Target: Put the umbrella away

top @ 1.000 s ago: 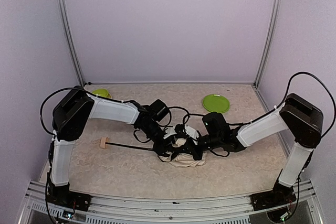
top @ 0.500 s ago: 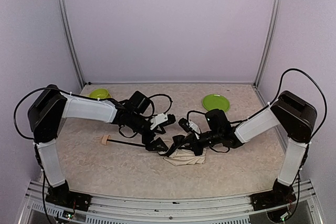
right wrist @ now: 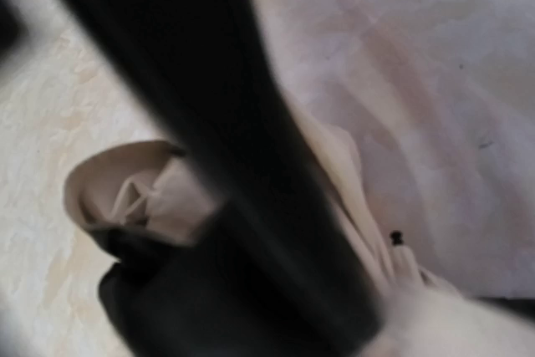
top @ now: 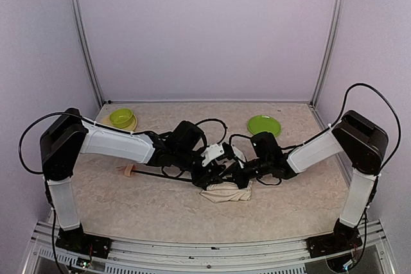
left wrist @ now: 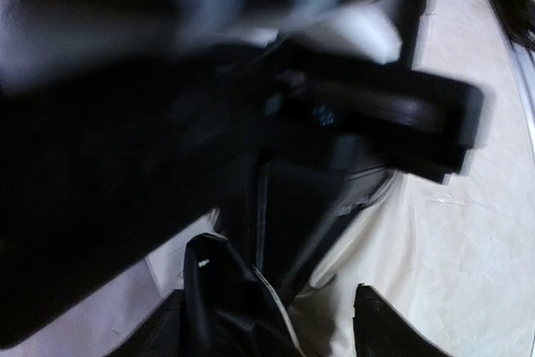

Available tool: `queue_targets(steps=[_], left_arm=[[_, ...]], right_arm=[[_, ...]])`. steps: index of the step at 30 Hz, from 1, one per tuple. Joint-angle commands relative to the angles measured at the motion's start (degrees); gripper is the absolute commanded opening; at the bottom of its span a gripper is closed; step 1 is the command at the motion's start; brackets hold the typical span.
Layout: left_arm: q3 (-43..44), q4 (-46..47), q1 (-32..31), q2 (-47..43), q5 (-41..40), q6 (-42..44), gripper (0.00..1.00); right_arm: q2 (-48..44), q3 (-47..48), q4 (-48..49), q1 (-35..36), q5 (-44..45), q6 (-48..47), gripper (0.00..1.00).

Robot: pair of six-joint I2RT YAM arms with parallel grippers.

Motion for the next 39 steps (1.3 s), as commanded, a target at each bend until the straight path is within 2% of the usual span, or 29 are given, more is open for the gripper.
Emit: queue_targets(steps=[1,3,5,6,8,11,13,14,17,19,20,22,23,25,27,28,29,32,36,39], left_arm=[[0.44,2.10,1.27,1.25,-6.14,-1.82,0.44],[-0.58,3.76,2.17,0.57,-5.02,-2.52,0.29],[-0.96,4.08,2.90,0.57,-4.06,-3.11,0.09],[-1.00,3.99,3.35,0.56,-3.72,-3.78,0.04],[-1.91,5.21,5.07,0.30,-1.46,-6.35,0.04],[-4.07,8.81,8.08,-0.47,1.99,-11.26,0.21],[-4.60,9.75,9.18,0.01,0.79,-12.78,0.23],[-4.17,9.16,9.37,0.70,-1.32,-13.18,0.24],[-1.10,5.36,9.33,2.78,-8.84,-13.57,0.41],[-0.92,4.52,8.76,0.86,-12.82,-12.60,0.50],[-1.97,5.80,8.29,-1.26,-14.70,-11.49,0.52],[-5.15,9.28,6.76,-7.38,-16.57,-7.08,0.53],[-6.65,10.47,5.83,-10.14,-14.85,-3.31,0.56],[-8.50,7.59,3.24,-14.89,-7.53,6.19,0.67],[-8.93,1.14,-0.31,-16.62,-1.15,17.93,0.85],[-9.42,-0.40,-2.20,-16.38,-2.01,20.54,0.94],[-9.75,-1.22,-4.23,-15.23,-4.50,22.33,0.98],[-8.05,-4.04,-7.09,-9.20,-11.51,23.70,0.99],[-2.47,-9.14,-6.17,-3.14,-8.42,23.27,0.99],[0.41,-9.44,-6.14,1.09,-9.46,24.06,0.99]], right_arm=[[1.57,-1.77,-8.60,-1.13,5.42,0.27,0.00],[1.38,-2.33,-7.34,-1.13,5.10,0.48,0.00],[1.29,-2.52,-6.62,-1.13,5.12,0.65,0.00],[1.20,-2.58,-6.40,-1.13,5.12,0.58,0.00],[1.11,-2.71,-6.40,-1.13,5.29,0.39,0.00],[1.06,-3.19,-6.66,-1.13,6.01,0.02,0.00],[1.24,-3.34,-6.80,-1.15,6.28,-0.16,0.00],[1.34,-3.35,-6.84,-1.13,6.28,-0.14,0.00],[1.45,-3.22,-6.71,-1.13,6.26,0.25,0.00],[1.37,-2.90,-6.88,-1.13,6.45,0.56,0.00],[1.33,-2.72,-7.02,-1.20,6.50,0.77,0.00],[1.60,-1.81,-8.24,-1.22,6.73,1.53,0.00],[1.90,-1.18,-9.08,-1.26,6.73,1.93,0.00],[2.21,-0.29,-10.31,-1.50,6.64,3.23,0.00],[2.41,0.24,-11.20,-1.92,6.28,4.83,0.00],[2.47,0.44,-11.51,-2.19,6.00,5.57,0.00],[2.54,0.61,-11.85,-2.45,5.74,6.21,0.00],[2.82,0.99,-12.29,-2.71,5.39,7.57,0.00],[3.73,2.15,-13.40,-2.80,4.54,7.99,0.01],[4.28,2.66,-13.36,-2.80,4.77,7.68,0.01]])
